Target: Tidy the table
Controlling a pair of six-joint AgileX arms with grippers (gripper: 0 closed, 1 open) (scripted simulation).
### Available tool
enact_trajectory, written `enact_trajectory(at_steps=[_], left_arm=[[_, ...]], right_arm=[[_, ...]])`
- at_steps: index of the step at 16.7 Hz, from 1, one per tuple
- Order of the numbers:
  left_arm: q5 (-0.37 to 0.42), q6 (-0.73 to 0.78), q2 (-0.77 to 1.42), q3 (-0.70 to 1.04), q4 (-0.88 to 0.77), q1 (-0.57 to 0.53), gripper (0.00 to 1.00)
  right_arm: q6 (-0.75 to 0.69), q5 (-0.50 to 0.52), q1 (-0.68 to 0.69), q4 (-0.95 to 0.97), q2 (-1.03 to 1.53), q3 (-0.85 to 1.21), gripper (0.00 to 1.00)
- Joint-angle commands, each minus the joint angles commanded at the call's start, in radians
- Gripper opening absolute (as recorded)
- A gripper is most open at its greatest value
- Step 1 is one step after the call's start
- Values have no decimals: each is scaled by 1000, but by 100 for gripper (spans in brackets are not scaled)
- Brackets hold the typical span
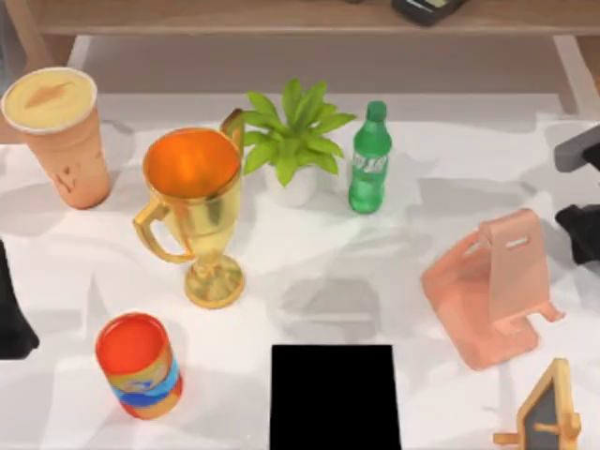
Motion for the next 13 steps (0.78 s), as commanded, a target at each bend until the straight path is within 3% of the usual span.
enact_trajectory(at_steps=[5, 13], left_arm=[[0, 0, 0, 0, 0, 0, 100], [0, 0, 0, 0, 0, 0, 100]], right_arm=[[0, 0, 0, 0, 0, 0, 2], [0, 0, 0, 0, 0, 0, 0]])
